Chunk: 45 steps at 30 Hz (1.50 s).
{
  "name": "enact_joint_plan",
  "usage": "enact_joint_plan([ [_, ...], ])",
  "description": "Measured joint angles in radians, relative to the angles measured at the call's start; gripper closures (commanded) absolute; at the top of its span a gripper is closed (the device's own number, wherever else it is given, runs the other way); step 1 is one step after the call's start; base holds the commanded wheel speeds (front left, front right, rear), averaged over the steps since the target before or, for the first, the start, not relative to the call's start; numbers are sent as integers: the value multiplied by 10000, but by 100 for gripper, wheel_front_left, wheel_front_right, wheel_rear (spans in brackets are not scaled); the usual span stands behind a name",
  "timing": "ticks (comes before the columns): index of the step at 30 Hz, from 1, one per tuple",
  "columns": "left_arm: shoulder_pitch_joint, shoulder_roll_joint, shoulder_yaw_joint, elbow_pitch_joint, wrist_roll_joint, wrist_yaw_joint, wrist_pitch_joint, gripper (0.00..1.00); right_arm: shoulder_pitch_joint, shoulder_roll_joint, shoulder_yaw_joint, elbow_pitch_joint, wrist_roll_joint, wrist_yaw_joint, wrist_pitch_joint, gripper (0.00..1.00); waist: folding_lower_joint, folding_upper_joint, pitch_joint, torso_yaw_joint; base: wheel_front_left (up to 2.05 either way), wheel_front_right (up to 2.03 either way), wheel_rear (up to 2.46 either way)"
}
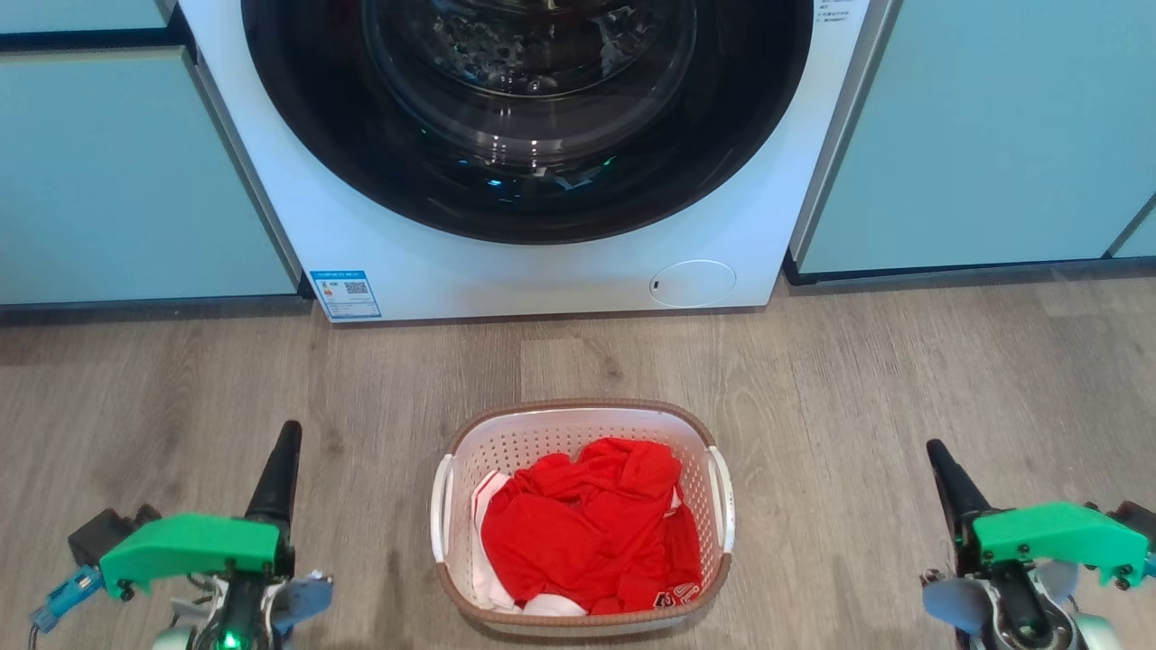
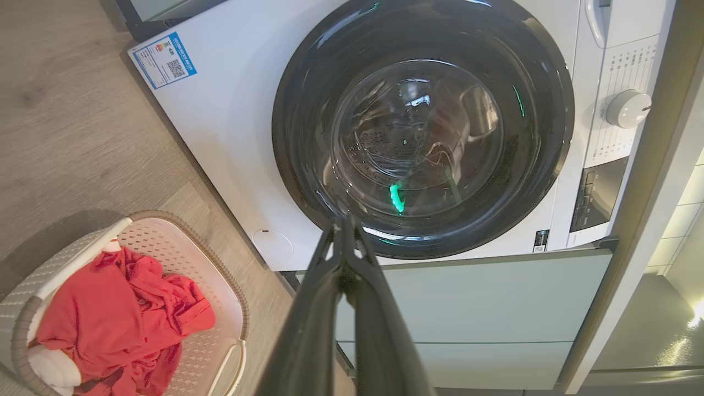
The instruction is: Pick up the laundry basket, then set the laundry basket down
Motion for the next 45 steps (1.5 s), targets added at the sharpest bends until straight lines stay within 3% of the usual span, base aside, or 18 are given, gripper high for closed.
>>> enact_joint_plan([
  [23,-270,-13,665,155,-2479,-318,700,100,-221,0,-537,121,2332,0,660,100,0,0,30,-229,0,0,0],
  [45,-276,-29,700,159,-2508,-320,777,100,-388,0,-598,132,2393,0,734,100,0,0,30,-229,0,0,0],
])
